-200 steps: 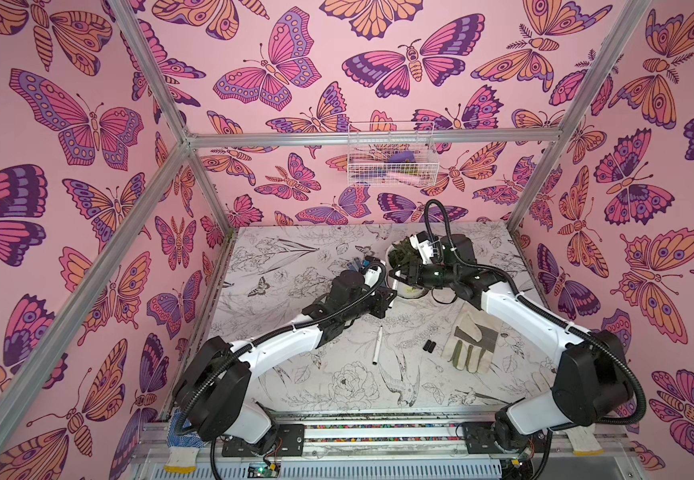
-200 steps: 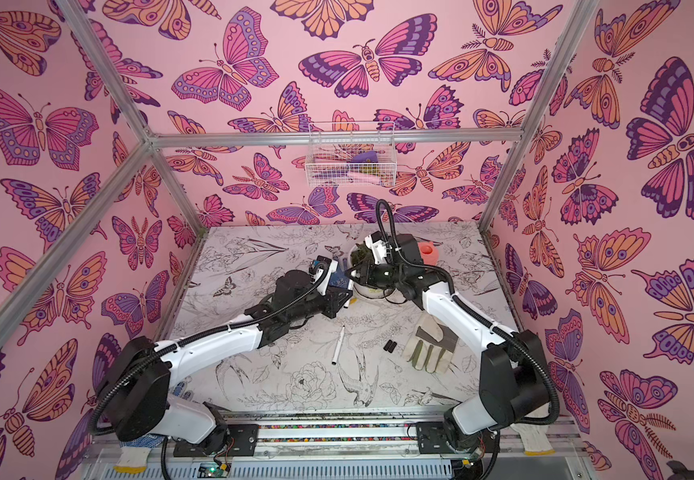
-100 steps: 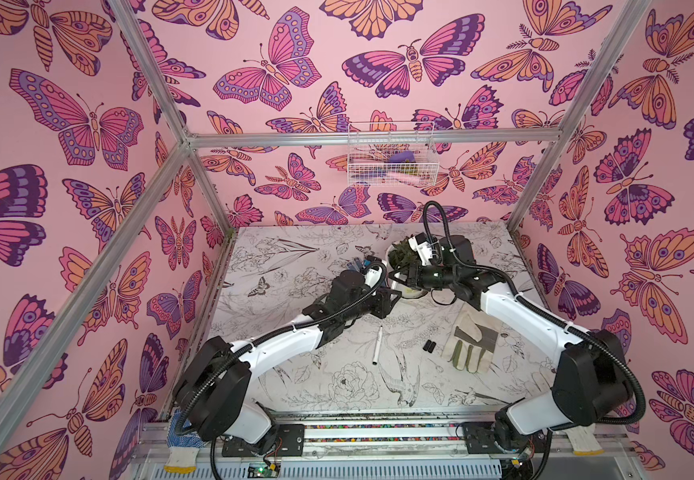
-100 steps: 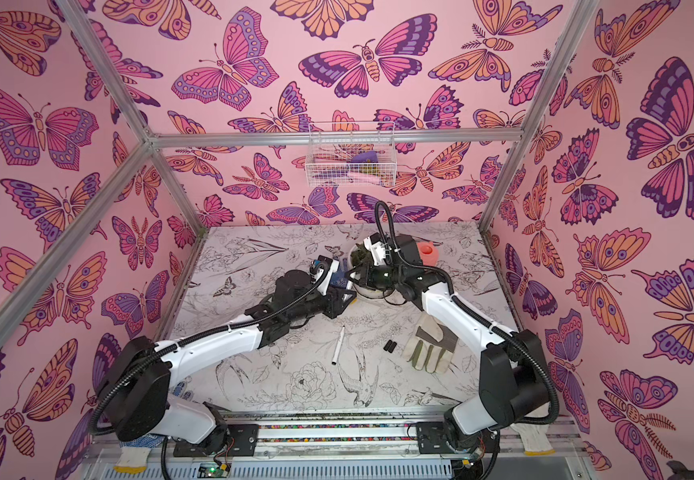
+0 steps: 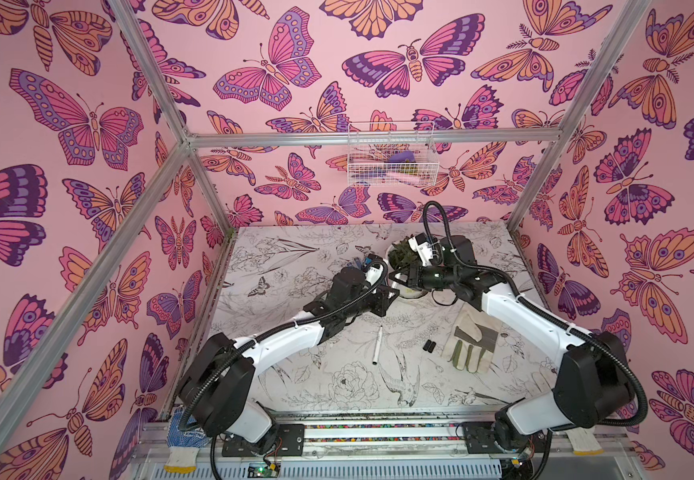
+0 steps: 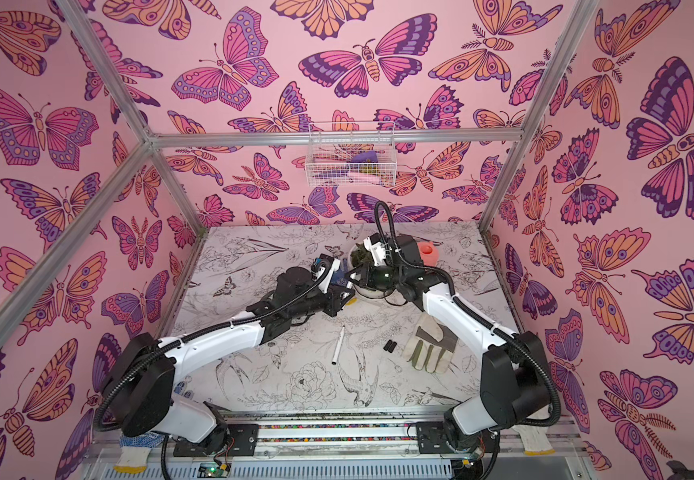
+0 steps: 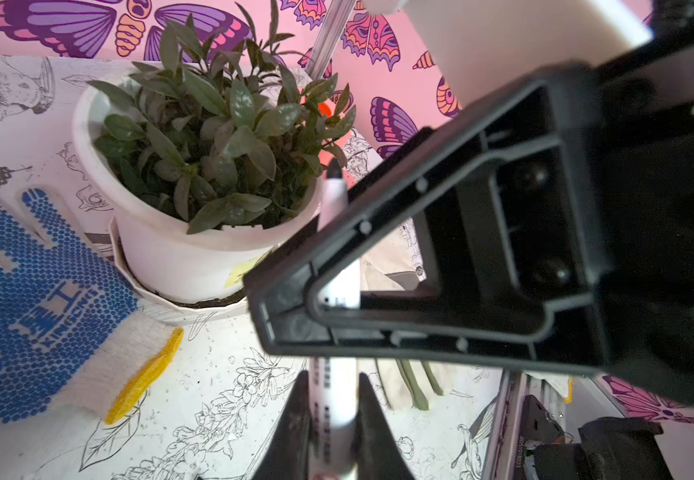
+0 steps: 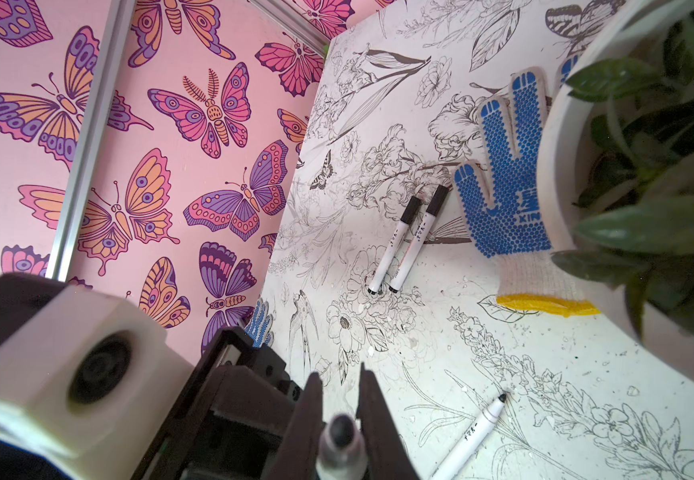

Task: Insert the pens into the pen caps
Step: 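Lift the marker upright with the left gripper while the right moves toward the caps, then lower the right gripper onto the two black caps and close on one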

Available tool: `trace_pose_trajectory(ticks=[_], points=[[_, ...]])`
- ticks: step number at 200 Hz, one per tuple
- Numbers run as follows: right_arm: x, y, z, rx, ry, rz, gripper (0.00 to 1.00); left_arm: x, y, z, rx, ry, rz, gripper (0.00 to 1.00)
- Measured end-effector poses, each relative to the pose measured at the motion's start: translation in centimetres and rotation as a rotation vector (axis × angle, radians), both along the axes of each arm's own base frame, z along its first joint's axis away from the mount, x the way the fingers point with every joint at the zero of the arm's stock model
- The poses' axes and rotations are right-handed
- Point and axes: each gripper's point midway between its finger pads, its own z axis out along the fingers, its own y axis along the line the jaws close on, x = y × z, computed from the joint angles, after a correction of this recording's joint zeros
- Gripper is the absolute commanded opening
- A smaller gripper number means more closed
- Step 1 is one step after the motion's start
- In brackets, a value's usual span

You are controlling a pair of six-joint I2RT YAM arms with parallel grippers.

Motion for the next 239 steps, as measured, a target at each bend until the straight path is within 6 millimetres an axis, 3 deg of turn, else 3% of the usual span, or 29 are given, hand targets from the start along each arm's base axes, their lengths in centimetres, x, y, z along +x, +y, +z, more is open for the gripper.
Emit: trace_pose_trajectory(ticks=[16, 36, 60, 76, 98, 119, 140, 185, 239], points=[[-0.2, -0.4, -0.3, -0.027, 0.002, -0.009, 0.43, 0.1, 0.0, -0.1, 0.0, 0.004, 0.005, 0.0], [-0.8, -1.7, -1.1, -0.104, -0.003, -0.045, 0.45, 0.8, 0.6, -0.3, 0.004, 0.011, 0.057, 0.0], [-2.3, -4.7, -2.7, -0.257, -0.014, -0.108, 0.44, 1.9, 2.5, -2.2, 0.045, 0.036, 0.179, 0.0], [-4.0, -7.0, -5.4, -0.379, 0.033, -0.135, 0.43, 2.5, 4.1, -3.6, 0.072, 0.061, 0.258, 0.0], [-7.6, -10.0, -10.7, -0.544, 0.174, -0.126, 0.42, 2.9, 6.0, -4.7, 0.102, 0.077, 0.338, 0.0], [-11.4, -12.6, -15.1, -0.673, 0.321, -0.104, 0.41, 3.3, 6.8, -4.2, 0.104, 0.063, 0.377, 0.0], [-13.6, -13.9, -17.4, -0.738, 0.418, -0.084, 0.39, 3.4, 7.1, -3.5, 0.096, 0.046, 0.395, 0.0], [-14.0, -14.0, -20.2, -0.791, 0.51, -0.054, 0.38, 3.3, 7.5, -2.6, 0.084, 0.027, 0.402, 0.0], [-11.6, -13.0, -20.2, -0.787, 0.482, -0.056, 0.38, 2.6, 8.4, -2.6, 0.098, 0.024, 0.415, 0.0]])
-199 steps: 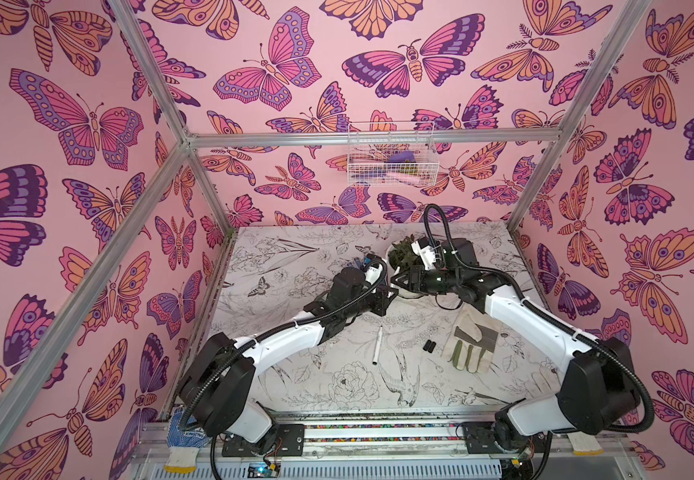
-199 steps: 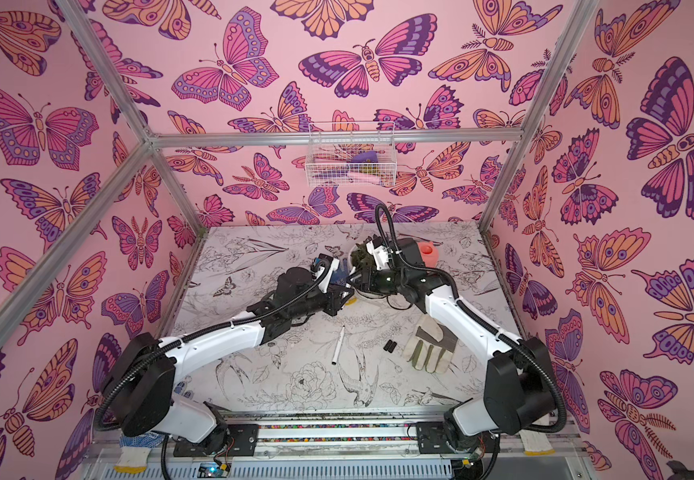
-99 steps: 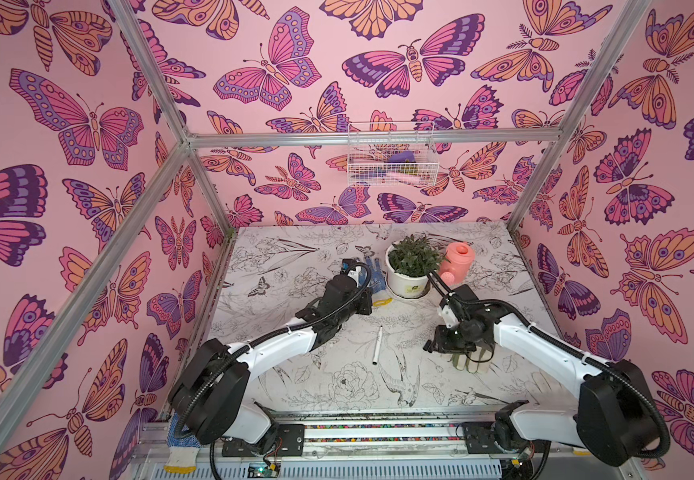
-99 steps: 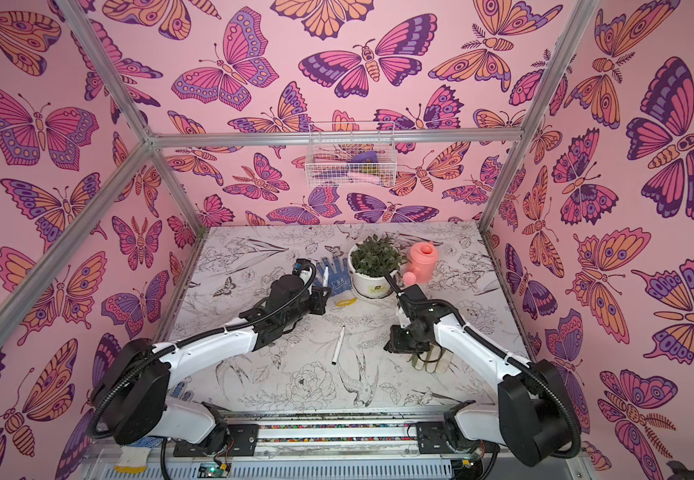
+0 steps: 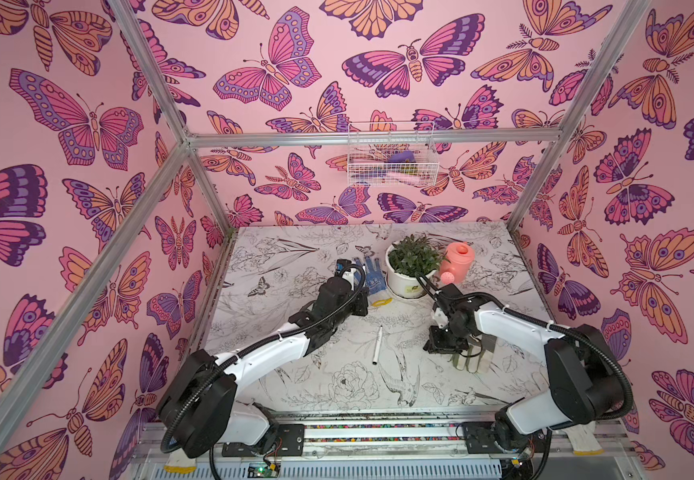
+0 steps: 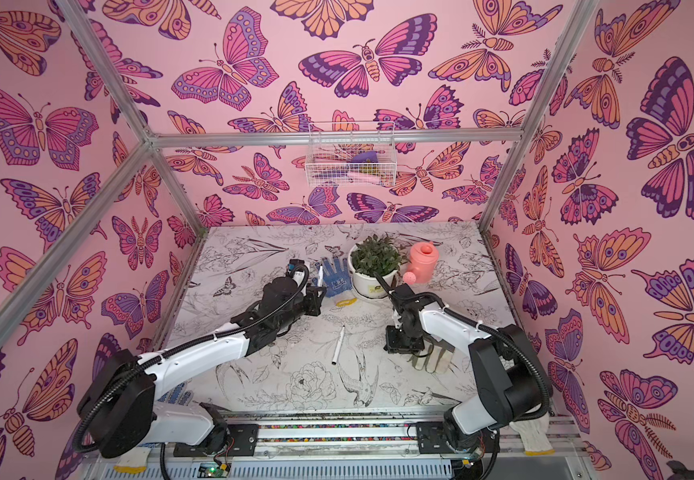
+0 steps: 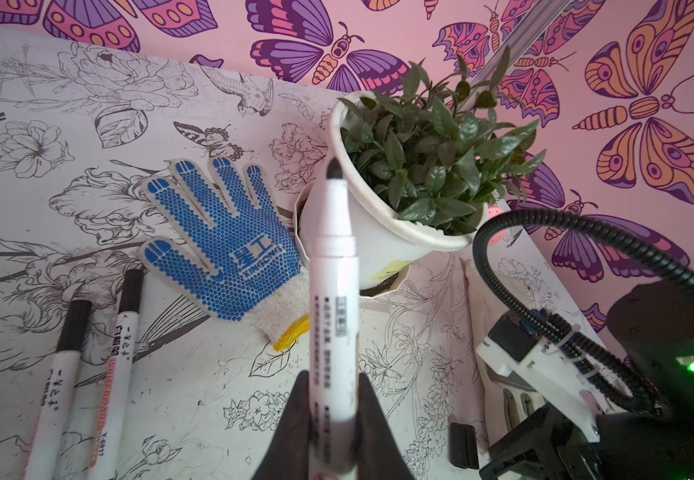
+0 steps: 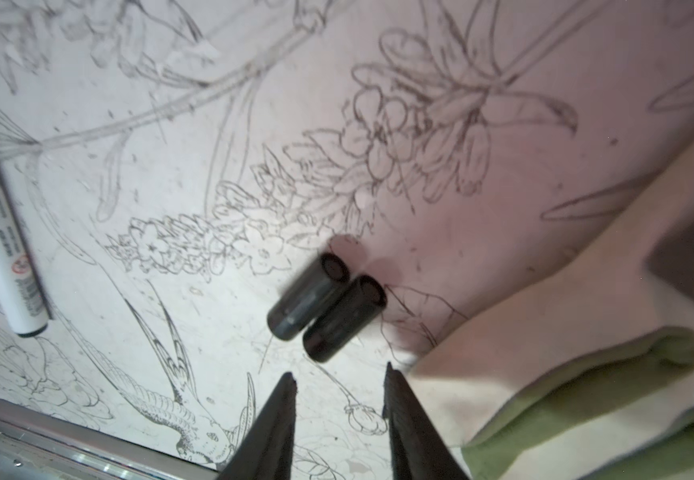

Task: Insert the pens into the pen caps
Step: 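Lower the right gripper onto the two black caps and close on one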

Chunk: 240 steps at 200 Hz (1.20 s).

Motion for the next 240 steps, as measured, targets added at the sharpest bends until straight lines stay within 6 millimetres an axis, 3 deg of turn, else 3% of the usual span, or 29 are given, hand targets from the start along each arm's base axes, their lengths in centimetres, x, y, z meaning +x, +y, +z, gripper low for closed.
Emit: trace_pose_trajectory(ticks=[63, 166, 240], points=[[1.8, 0.4, -0.7, -0.024, -0.012, 0.0, 0.34, 0.2, 0.4, -0.1, 0.015, -0.005, 0.01, 0.0], [0.8, -0.9, -0.5, -0.059, -0.033, -0.006, 0.33, 0.1, 0.2, -0.4, 0.016, 0.006, -0.001, 0.0], [1.2, -1.0, -0.7, -0.07, -0.036, -0.016, 0.28, 0.0, -0.1, -0.8, 0.016, 0.018, -0.013, 0.0]])
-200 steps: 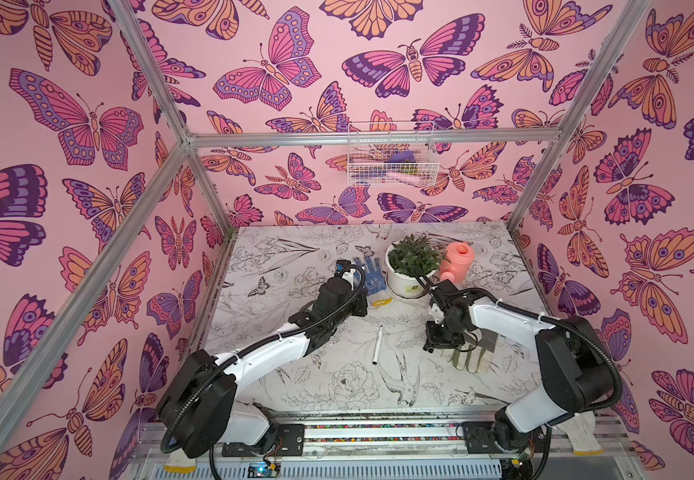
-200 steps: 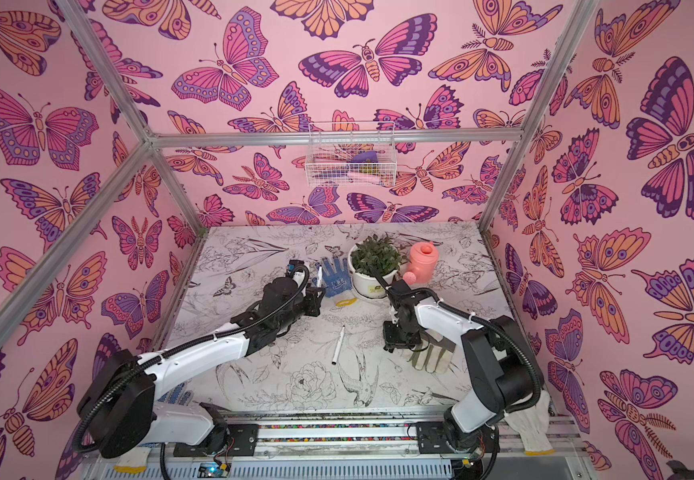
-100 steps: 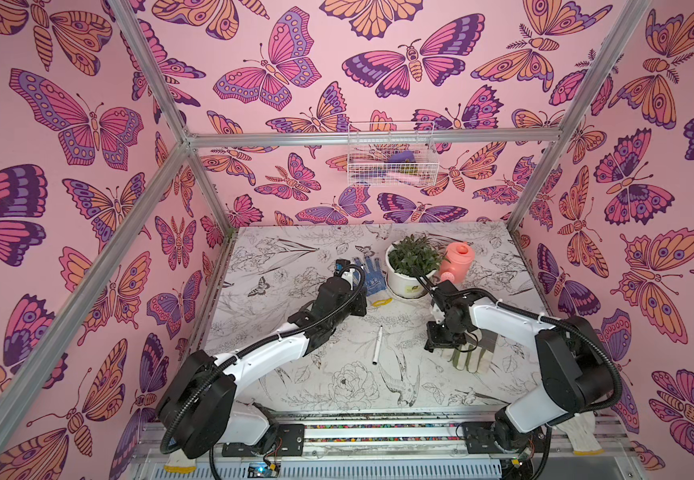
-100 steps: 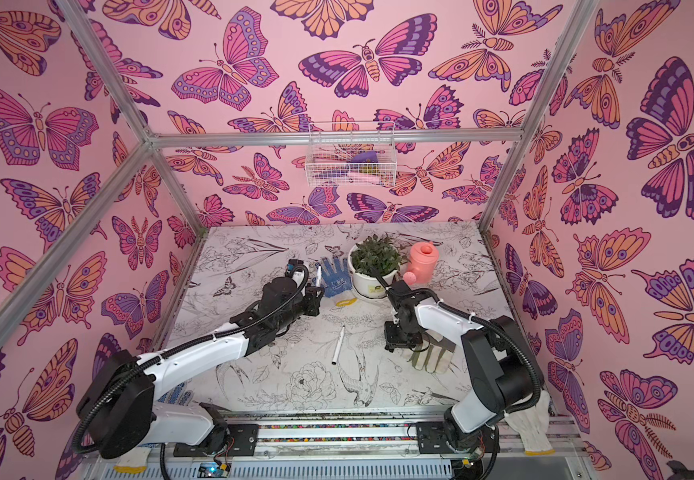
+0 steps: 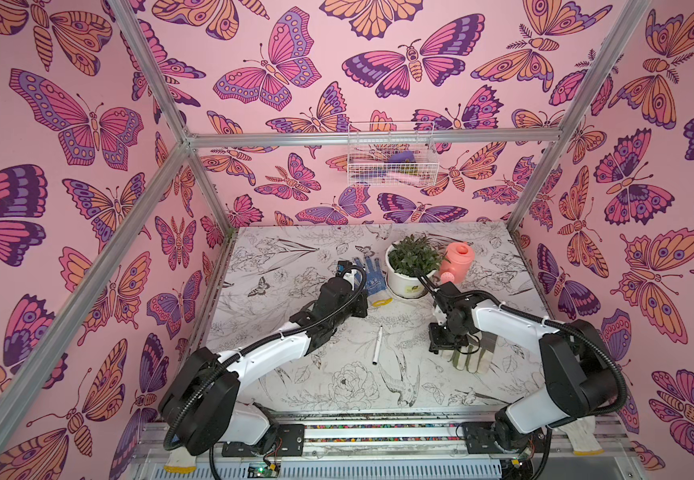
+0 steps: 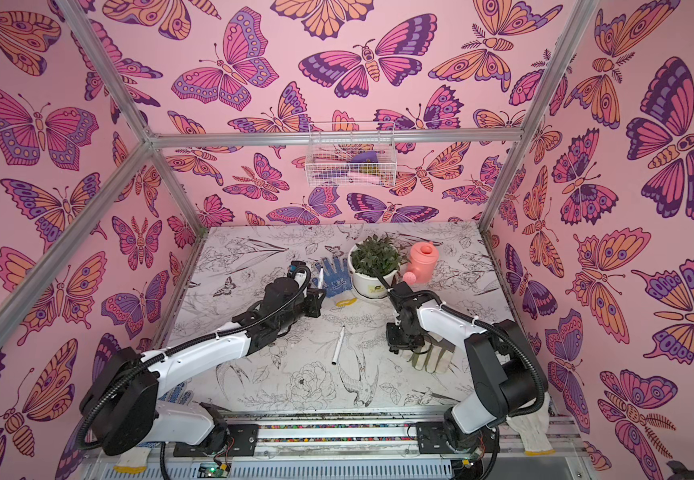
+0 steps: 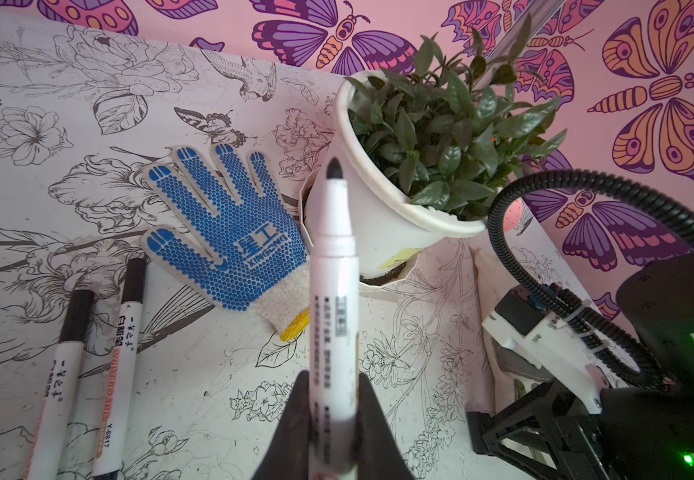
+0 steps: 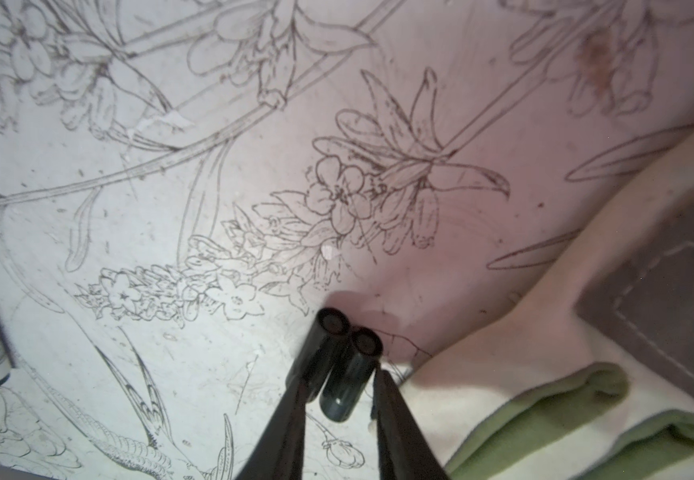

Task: Insert the pens into the pen caps
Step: 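Lower the right gripper onto the two black caps and close on one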

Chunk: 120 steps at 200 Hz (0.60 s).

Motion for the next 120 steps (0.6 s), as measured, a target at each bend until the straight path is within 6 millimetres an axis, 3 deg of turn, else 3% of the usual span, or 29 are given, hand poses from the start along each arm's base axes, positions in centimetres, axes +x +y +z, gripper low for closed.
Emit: trace_pose_trajectory(ticks=[56, 120], points=[[0.32, -0.38, -0.05, -0.026, -0.009, -0.007, 0.24, -0.09, 0.07, 0.7, -0.008, -0.015, -0.002, 0.0], [0.65, -0.76, 0.56, -0.031, -0.038, -0.017, 0.27, -0.13, -0.17, 0.22, -0.005, -0.002, -0.012, 0.0]])
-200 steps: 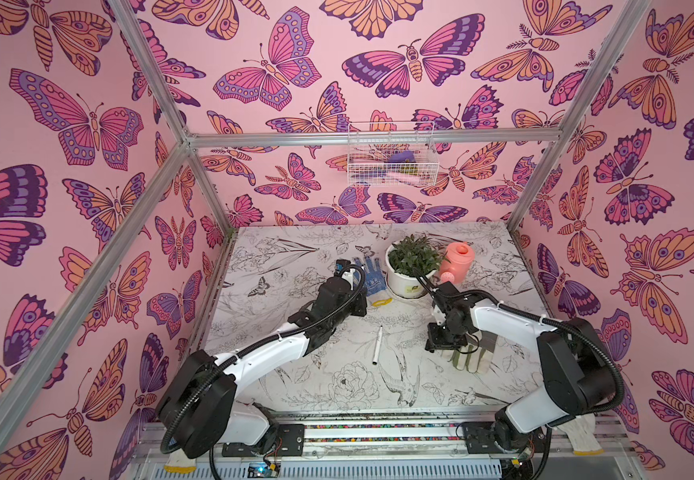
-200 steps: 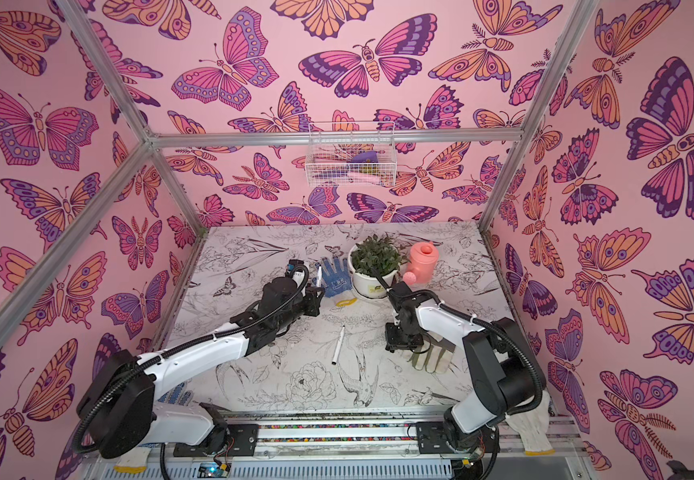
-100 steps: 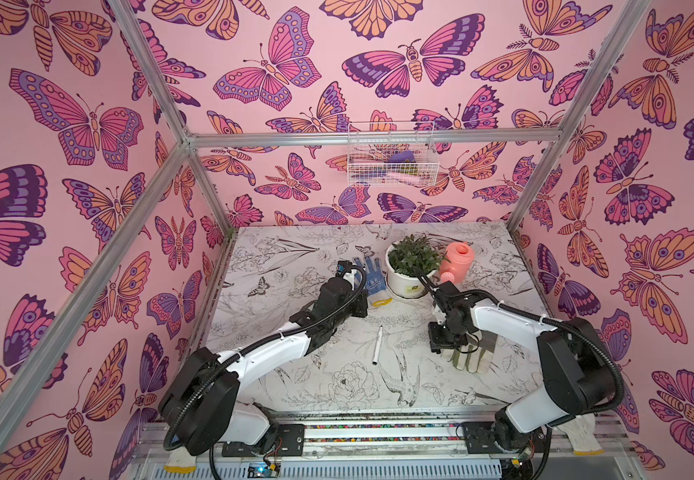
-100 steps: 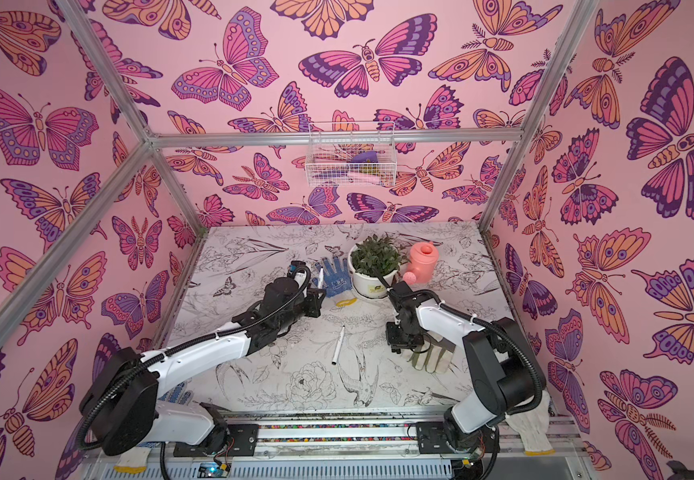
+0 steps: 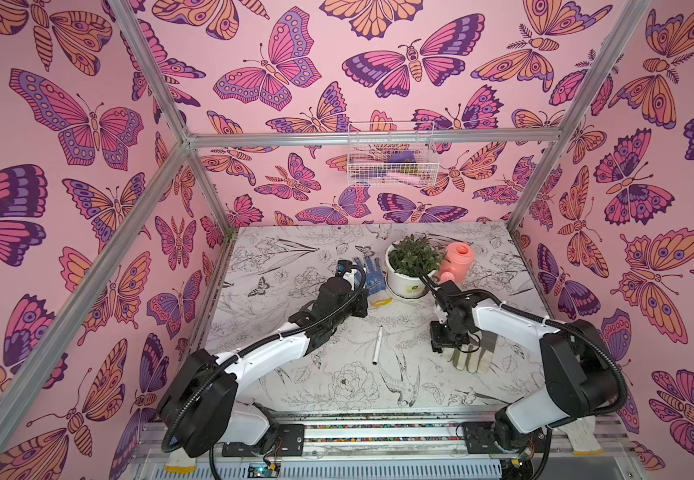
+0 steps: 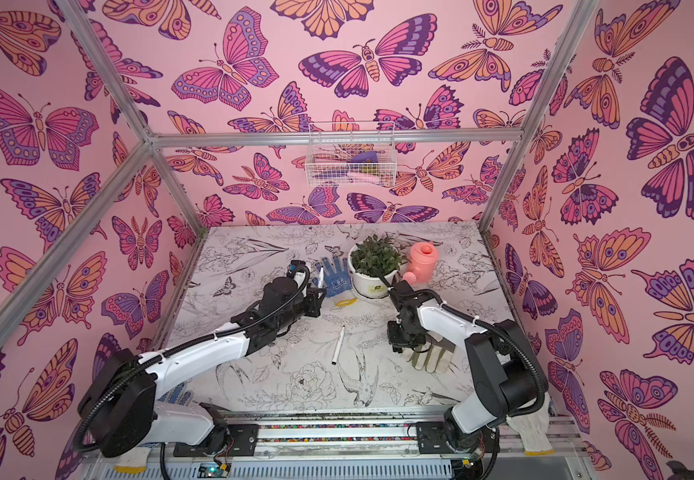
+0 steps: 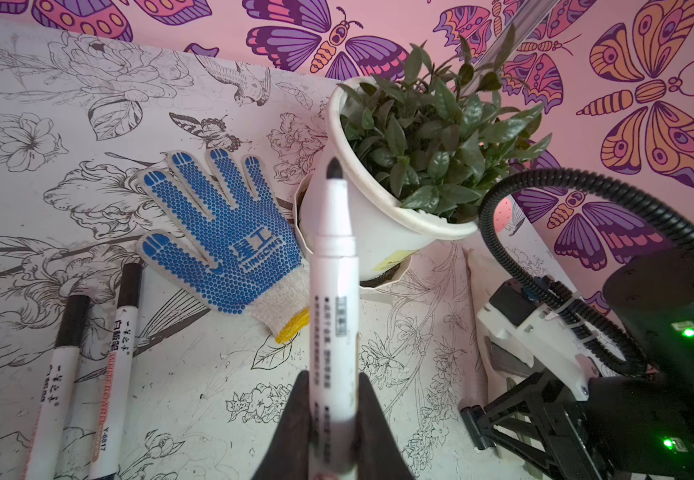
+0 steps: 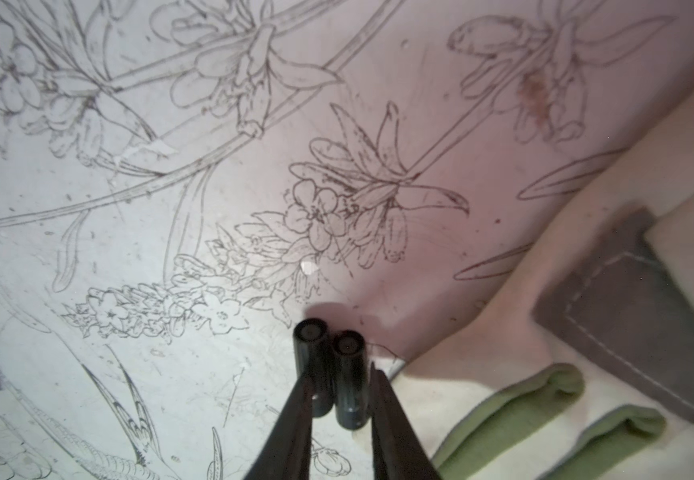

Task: Insert the pens into the pen caps
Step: 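Lower the right gripper onto the two black caps and close on one, then lift the black cap with the right gripper toward the upright marker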

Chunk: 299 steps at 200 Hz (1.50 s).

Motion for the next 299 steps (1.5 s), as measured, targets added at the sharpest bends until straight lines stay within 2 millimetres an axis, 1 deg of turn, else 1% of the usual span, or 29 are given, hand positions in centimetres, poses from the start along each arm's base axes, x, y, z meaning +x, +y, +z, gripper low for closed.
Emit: trace_pose_trajectory(ticks=[28, 74, 157, 179, 191, 218, 248, 261, 275, 287, 299], points=[[0.3, -0.3, 0.7, -0.009, -0.032, -0.004, 0.27, -0.1, -0.2, -0.6, 0.004, 0.014, -0.011, 0.0], [0.1, -1.1, 0.6, -0.048, -0.026, -0.007, 0.27, -0.1, -0.3, -0.7, 0.004, 0.019, -0.016, 0.0], [-0.3, -0.7, -1.5, -0.038, 0.028, -0.003, 0.26, -0.1, -0.3, -0.7, 0.004, 0.018, -0.016, 0.0], [-0.2, -0.7, -1.6, -0.042, 0.029, -0.003, 0.25, -0.1, -0.3, -0.7, 0.005, 0.018, -0.017, 0.0], [-0.2, -0.7, -1.6, -0.05, 0.032, -0.002, 0.21, -0.1, -0.3, -0.7, 0.005, 0.017, -0.017, 0.0], [-0.2, -0.9, -1.6, -0.067, 0.041, -0.005, 0.06, -0.2, -0.4, -0.5, 0.012, 0.007, -0.032, 0.0], [0.0, -0.8, -1.4, -0.057, 0.036, -0.008, 0.02, -0.7, -1.2, -0.1, 0.016, -0.01, -0.09, 0.0], [0.3, -0.7, -0.6, -0.032, 0.017, -0.017, 0.02, -1.1, -1.7, 0.1, 0.015, -0.015, -0.13, 0.0], [1.1, -0.5, 1.5, 0.012, -0.045, -0.03, 0.02, -1.7, -2.4, 0.2, 0.011, -0.015, -0.176, 0.0], [2.4, 0.0, 4.4, 0.063, -0.132, -0.036, 0.02, -2.4, -3.1, 0.2, 0.007, -0.015, -0.221, 0.0], [4.0, 1.1, 8.4, 0.141, -0.248, -0.03, 0.02, -3.1, -3.9, 0.3, 0.002, -0.02, -0.264, 0.0]])
